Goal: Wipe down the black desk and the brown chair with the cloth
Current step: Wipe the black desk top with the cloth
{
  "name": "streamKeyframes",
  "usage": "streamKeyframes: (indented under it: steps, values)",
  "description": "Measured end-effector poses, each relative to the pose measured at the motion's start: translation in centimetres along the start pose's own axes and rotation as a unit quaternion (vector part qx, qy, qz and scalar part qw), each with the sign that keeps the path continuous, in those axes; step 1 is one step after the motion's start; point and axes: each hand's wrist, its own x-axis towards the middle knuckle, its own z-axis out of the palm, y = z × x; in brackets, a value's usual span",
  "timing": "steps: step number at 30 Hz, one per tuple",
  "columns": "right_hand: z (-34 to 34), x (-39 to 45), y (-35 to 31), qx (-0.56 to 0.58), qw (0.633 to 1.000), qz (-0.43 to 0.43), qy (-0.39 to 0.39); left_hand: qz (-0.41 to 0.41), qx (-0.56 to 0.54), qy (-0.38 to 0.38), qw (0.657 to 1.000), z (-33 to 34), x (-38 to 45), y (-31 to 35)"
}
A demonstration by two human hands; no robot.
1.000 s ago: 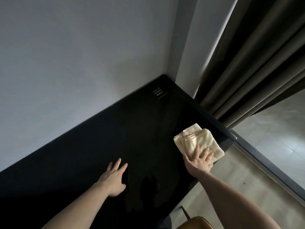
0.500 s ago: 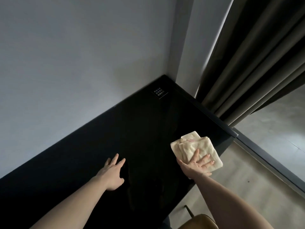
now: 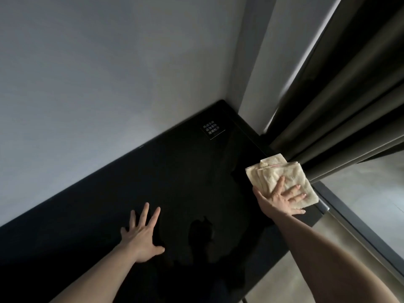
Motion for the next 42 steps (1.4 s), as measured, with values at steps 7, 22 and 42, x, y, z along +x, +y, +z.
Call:
streamKeyframes:
  steps: [7,22,42]
  values:
    - [0.9,-0.8,1.7,-0.026,0.998,-0.057,0.003,0.030,0.020,0.045,0.998,3.2,-0.3,-1.8]
    - [19.6,-27.9,5.9,-0.045,0.987,-0.147,-0.050,0.033,0.060,0.036,0.997,14.3,-12.4,-13.5]
    - [23.1,-29.9,-1.0,0.030,0.997,0.022,-0.070,-0.037,-0.016,0.017,0.999,19.7,-16.0,-25.3]
